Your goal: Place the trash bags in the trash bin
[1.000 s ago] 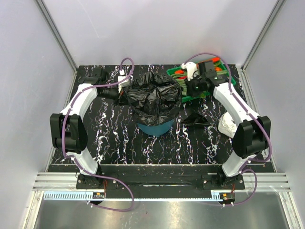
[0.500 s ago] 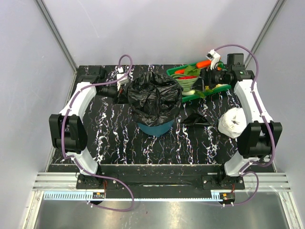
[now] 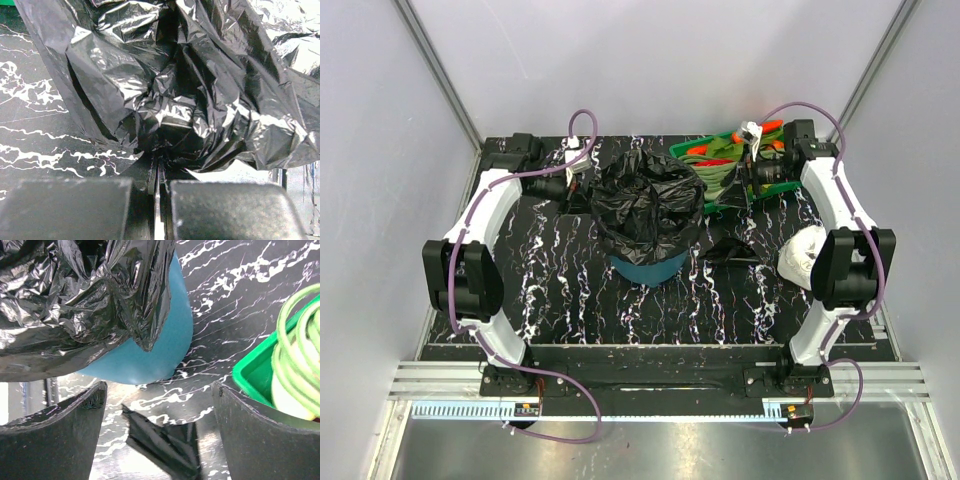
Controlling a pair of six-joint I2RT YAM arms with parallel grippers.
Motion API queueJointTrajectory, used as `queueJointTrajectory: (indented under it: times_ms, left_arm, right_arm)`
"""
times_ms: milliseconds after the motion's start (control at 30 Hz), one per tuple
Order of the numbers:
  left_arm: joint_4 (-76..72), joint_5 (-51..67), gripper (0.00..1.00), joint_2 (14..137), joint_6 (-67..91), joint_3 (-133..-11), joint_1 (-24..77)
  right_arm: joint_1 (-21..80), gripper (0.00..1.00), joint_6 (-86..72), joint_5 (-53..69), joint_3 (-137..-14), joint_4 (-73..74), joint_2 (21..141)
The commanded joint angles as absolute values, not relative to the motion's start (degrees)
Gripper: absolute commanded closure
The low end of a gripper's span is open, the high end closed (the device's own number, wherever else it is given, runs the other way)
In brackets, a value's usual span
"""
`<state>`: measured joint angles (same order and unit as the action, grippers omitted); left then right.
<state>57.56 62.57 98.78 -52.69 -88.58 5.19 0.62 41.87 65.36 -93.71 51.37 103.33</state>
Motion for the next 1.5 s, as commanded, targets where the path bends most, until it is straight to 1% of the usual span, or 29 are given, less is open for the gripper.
queueJointTrajectory:
  times_ms: [0, 167, 300, 600, 733, 800, 833, 900, 967, 1067, 1167, 1233, 1300, 1367, 1467]
  left_arm:
    - [56.78, 63.46, 1.00, 99.49, -52.65, -91.67, 5.98]
    - [56.69, 62.58, 1.00, 100.46, -51.77, -92.55, 6.24]
    - [56.08, 61.96, 1.00, 101.16, -51.07, -92.81, 6.59]
    - [54.93, 61.08, 1.00, 101.25, -50.10, -92.55, 6.94]
    - [54.49, 61.00, 1.00, 100.99, -49.48, -92.55, 6.94]
    - [54.32, 60.91, 1.00, 100.99, -49.57, -92.29, 7.21]
    - [54.40, 60.73, 1.00, 100.99, -49.57, -92.29, 7.21]
    - [54.40, 60.73, 1.00, 100.81, -49.75, -92.20, 7.21]
    - [54.32, 60.64, 1.00, 100.64, -49.83, -92.20, 7.21]
    - [54.32, 60.56, 1.00, 100.46, -49.92, -92.20, 7.21]
    - [54.32, 60.38, 1.00, 100.28, -50.01, -92.11, 7.21]
    - [54.32, 60.38, 1.00, 100.11, -50.18, -91.76, 7.21]
    - [54.40, 60.29, 1.00, 99.84, -50.27, -91.58, 7.21]
    - [54.14, 60.12, 1.00, 99.41, -50.01, -90.97, 7.12]
    - [51.69, 59.59, 1.00, 97.83, -49.49, -87.73, 7.21]
  right_arm:
    - [0.97, 0.10, 54.65, 69.78, -98.43, 53.17, 105.99]
    - [1.49, 0.08, 65.99, 71.19, -100.89, 56.07, 107.92]
    - [2.02, 0.08, 74.86, 73.65, -103.62, 62.83, 109.77]
    - [7.11, 0.09, 79.27, 73.30, -105.47, 65.30, 110.30]
    - [8.09, 0.11, 79.63, 74.00, -105.56, 65.30, 109.78]
    - [8.52, 0.14, 80.07, 74.00, -105.38, 65.48, 109.16]
    - [8.53, 0.17, 80.24, 74.09, -105.47, 65.74, 108.99]
    - [8.79, 0.26, 80.86, 74.18, -105.29, 66.27, 108.72]
    - [8.88, 0.37, 80.95, 74.18, -104.94, 66.36, 108.37]
    - [9.14, 0.49, 80.86, 74.00, -104.24, 66.27, 107.93]
    - [9.23, 0.66, 80.68, 73.57, -103.36, 66.36, 107.14]
    - [9.32, 0.81, 80.42, 72.78, -102.75, 66.27, 106.53]
    - [9.40, 0.93, 80.51, 71.90, -101.61, 66.27, 105.65]
    - [9.32, 1.00, 80.60, 71.11, -100.12, 66.09, 104.86]
    - [9.32, 1.00, 79.64, 69.79, -97.48, 65.39, 103.54]
